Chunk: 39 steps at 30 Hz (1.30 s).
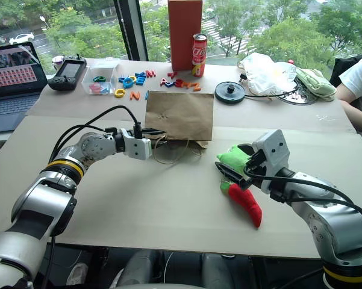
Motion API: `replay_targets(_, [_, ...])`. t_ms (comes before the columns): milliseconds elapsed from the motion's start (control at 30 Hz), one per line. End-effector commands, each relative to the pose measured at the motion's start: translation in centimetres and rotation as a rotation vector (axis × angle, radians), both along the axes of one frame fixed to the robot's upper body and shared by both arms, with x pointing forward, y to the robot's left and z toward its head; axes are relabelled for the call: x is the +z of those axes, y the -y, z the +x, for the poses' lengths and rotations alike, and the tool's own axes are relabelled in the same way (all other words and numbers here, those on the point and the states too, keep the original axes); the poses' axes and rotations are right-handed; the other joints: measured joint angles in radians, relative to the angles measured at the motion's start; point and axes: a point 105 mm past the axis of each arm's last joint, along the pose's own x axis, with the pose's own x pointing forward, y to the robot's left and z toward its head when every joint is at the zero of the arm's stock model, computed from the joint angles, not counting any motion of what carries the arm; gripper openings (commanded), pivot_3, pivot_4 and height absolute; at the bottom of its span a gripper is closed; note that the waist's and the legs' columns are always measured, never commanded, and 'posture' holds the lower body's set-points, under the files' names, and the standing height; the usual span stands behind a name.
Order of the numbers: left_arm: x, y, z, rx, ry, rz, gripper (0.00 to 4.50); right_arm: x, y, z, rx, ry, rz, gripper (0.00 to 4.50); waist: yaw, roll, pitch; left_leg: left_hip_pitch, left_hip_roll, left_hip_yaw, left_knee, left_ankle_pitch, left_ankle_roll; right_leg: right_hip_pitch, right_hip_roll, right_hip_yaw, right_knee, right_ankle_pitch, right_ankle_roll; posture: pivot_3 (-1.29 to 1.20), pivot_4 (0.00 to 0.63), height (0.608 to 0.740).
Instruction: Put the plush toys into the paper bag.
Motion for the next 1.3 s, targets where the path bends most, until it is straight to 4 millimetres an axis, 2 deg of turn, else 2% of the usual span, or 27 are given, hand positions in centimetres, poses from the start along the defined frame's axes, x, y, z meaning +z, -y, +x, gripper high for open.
replay_targets(33, [1.4,-0.1,0.3,0.002,0.032,-0.031,0.19,1.2,-0.4,0.1,0.009,0.06,-0.003,4.5,0.0,0.0,0.0,0.0,0.0,0.0,0.0,0.0,0.0,0.0,0.0,0.0,0.0,0.0,0.0,0.0,0.15,0.74])
replay_targets(233, [2.4,0.6,0.0,-0.029,-0.019,-0.123,0.19,1.3,-0.3,0.6,-0.002,0.073,-0.003,4.5,0.0,0.0,0.0,0.0,0.0,0.0,0.0,0.0,0.0,0.0,0.0,0.0,0.0,0.0,0.0,0.0,0.15,0.74])
replay_targets(400, [3.0,-0.2,-1.3,-0.083,-0.184,-0.206,0.19,1.3,-0.2,0.9,-0.008,0.075,-0.016,4.5,-0.006,0.0,0.0,0.0,0.0,0.0,0.0,0.0,0.0,0.0,0.0,0.0,0.001,0.0,0.0,0.0,0.15,0.74])
replay_targets(600, [7.6,-1.6,-4.3,-0.138,-0.46,-0.399,0.19,0.6,-0.3,0.7,0.001,0.049,-0.031,4.5,-0.022,0.0,0.0,0.0,0.002,-0.004,0.001,0.0,0.0,-0.001,0.001,0.0,0.003,0.0,0.0,0.0,0.15,0.74])
replay_targets(767, [10.8,-2.1,-5.0,-0.1,-0.56,-0.544,0.19,0.2,-1.7,0.4,0.049,0.026,-0.015,4.5,-0.024,0.001,0.0,0.004,0.002,-0.005,0.002,0.001,-0.001,0.002,0.001,0.002,0.004,0.0,0.0,0.0,0.15,0.74])
replay_targets(1033, [9.8,-1.9,-5.4,-0.062,-0.614,-0.546,0.19,0.1,-4.8,0.2,0.111,0.01,0.053,4.5,-0.024,0.001,0.0,0.004,0.002,-0.005,0.002,0.001,0.0,0.002,0.002,0.003,0.004,0.0,0.0,0.0,0.15,0.74])
replay_targets(1133, [9.5,-1.9,-5.3,-0.053,-0.619,-0.538,0.07,0.3,-5.4,0.2,0.116,0.008,0.078,3.82,-0.023,0.001,0.0,0.004,0.003,-0.005,0.002,0.001,0.0,0.002,0.003,0.003,0.004,0.0,0.0,0.0,0.15,0.74])
replay_targets(1300, [9.6,-1.6,-5.2,-0.057,-0.62,-0.544,0.07,0.3,-8.3,-0.3,0.184,-0.011,0.116,2.11,-0.023,0.001,0.0,0.003,0.002,-0.004,0.002,0.001,0.0,0.001,0.003,0.004,0.004,0.0,0.0,0.0,0.15,0.74])
